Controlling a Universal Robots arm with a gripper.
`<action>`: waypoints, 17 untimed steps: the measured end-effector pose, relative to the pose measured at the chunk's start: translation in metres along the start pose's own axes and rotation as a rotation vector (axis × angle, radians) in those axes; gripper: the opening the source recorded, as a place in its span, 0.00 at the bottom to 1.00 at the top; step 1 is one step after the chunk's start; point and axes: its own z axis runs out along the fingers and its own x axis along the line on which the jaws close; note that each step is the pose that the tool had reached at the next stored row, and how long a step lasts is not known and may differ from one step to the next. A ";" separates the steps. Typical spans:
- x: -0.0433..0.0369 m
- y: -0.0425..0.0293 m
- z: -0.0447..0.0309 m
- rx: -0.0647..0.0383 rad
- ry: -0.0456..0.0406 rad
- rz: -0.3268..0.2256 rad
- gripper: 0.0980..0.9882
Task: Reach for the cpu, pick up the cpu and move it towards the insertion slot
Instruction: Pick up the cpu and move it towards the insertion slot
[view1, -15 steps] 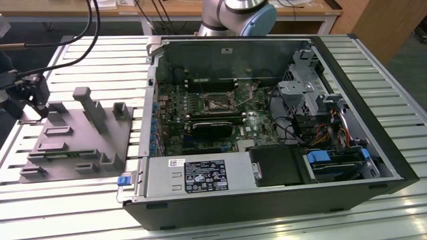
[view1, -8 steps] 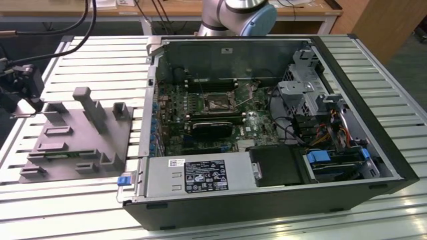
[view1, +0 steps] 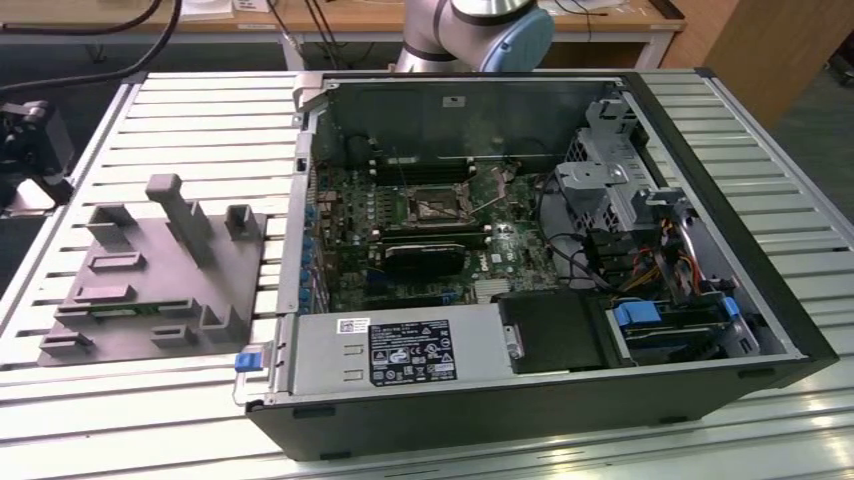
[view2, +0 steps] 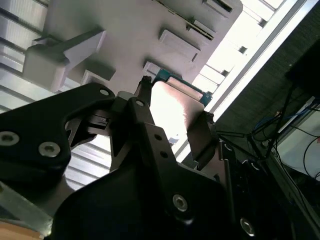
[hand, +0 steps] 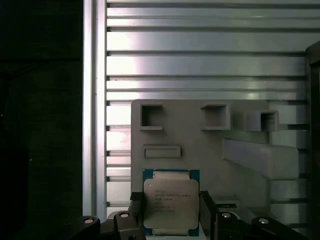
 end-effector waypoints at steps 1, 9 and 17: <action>-0.0001 0.0001 -0.0040 0.000 -0.0003 0.000 0.49; -0.0007 0.0013 -0.0342 0.000 -0.0025 0.000 0.49; -0.0013 0.0024 -0.0632 0.000 -0.0056 0.000 0.49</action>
